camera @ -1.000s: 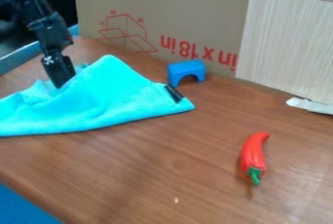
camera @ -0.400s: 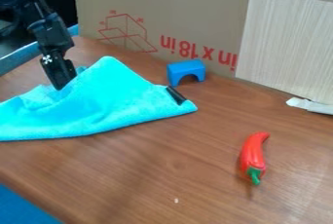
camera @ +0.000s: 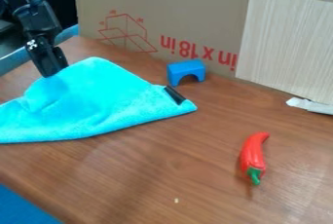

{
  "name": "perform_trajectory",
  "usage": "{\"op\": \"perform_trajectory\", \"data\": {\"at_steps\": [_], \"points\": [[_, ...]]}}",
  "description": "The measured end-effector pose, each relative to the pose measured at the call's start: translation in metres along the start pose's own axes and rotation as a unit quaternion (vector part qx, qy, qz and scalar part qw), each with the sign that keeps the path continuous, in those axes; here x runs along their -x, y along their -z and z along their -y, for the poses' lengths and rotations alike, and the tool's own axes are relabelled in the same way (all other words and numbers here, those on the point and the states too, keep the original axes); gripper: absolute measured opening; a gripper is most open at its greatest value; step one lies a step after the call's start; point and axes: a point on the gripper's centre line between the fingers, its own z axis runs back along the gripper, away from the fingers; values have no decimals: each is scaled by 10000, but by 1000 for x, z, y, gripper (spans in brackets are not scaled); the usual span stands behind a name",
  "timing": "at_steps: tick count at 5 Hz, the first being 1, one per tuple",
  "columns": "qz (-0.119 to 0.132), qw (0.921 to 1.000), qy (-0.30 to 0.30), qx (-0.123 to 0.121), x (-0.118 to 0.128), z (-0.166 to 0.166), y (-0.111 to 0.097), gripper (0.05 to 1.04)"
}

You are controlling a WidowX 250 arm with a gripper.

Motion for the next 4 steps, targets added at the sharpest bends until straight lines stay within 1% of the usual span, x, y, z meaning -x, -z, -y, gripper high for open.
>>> {"op": "perform_trajectory", "data": {"at_steps": [1, 2, 3, 4], "points": [[-52, 9999, -36, 84, 5, 0, 7, 999], [-126, 9998, -68, 127, 10, -1, 14, 938], [-178, 9996, -150, 139, 14, -2, 19, 696], [-147, 9995, -152, 252, 15, 0, 24, 386]]}}
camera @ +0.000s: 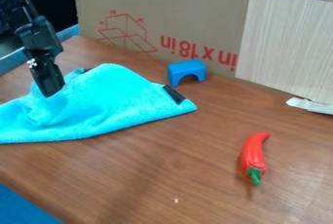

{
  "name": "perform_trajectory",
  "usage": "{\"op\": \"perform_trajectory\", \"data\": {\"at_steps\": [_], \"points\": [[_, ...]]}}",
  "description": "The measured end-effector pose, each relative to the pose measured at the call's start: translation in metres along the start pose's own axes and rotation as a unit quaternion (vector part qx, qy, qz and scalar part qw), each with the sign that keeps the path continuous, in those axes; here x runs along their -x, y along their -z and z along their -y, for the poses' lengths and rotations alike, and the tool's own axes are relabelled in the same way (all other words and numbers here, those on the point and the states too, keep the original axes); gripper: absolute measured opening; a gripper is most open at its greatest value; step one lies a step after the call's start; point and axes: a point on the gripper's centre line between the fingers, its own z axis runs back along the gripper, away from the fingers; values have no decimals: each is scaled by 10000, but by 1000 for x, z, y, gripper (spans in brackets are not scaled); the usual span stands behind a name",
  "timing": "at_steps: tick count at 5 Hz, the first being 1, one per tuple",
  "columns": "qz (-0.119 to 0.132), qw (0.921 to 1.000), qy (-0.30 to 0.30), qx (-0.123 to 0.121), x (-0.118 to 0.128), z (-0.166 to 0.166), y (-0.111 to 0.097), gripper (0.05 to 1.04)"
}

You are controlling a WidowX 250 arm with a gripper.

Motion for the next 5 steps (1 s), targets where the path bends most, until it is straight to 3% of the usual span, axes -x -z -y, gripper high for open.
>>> {"op": "perform_trajectory", "data": {"at_steps": [1, 2, 3, 4, 5], "points": [[101, 9999, 17, 74, 1, 3, -1, 165], [216, 9996, 55, 150, 2, 10, -5, 63], [223, 9993, 275, -79, -5, 34, -13, 50], [228, 9968, 754, -139, -15, 59, -5, 50], [127, 9912, 1316, -28, -29, 93, 16, 50]]}}
